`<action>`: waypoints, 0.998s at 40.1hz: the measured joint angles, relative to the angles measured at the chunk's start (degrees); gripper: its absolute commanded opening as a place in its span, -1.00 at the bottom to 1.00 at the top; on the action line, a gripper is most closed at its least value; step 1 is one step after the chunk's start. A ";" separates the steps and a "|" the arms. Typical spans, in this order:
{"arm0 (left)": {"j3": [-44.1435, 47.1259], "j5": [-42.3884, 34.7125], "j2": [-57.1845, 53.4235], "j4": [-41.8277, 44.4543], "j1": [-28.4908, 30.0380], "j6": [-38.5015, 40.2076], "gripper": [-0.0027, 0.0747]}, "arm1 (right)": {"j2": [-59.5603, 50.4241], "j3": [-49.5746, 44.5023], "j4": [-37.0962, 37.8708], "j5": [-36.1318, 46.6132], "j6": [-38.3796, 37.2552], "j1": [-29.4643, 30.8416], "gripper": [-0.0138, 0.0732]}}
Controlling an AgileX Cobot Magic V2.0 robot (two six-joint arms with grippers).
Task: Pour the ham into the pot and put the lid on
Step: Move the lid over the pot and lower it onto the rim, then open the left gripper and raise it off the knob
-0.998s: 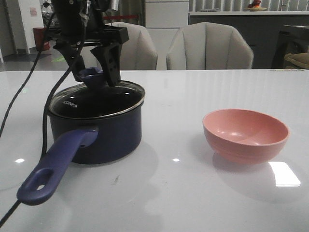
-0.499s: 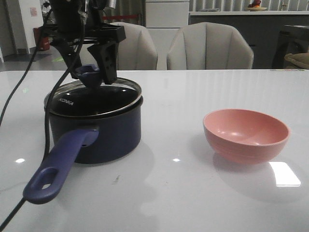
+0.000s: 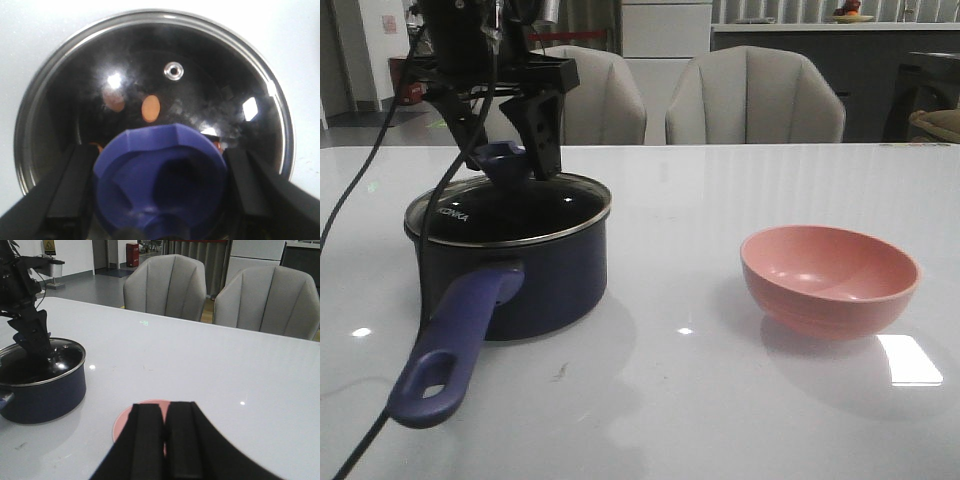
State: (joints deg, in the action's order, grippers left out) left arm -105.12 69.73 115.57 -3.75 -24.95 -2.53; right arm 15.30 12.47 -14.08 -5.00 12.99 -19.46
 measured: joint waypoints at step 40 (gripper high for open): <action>3.40 1.21 -10.52 0.88 0.43 0.00 0.57 | 0.00 0.00 0.00 0.00 0.00 0.00 -0.32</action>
State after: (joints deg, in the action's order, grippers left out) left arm -101.72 70.93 105.05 -2.87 -24.52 -2.53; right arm 15.30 12.47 -14.08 -5.00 12.99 -19.46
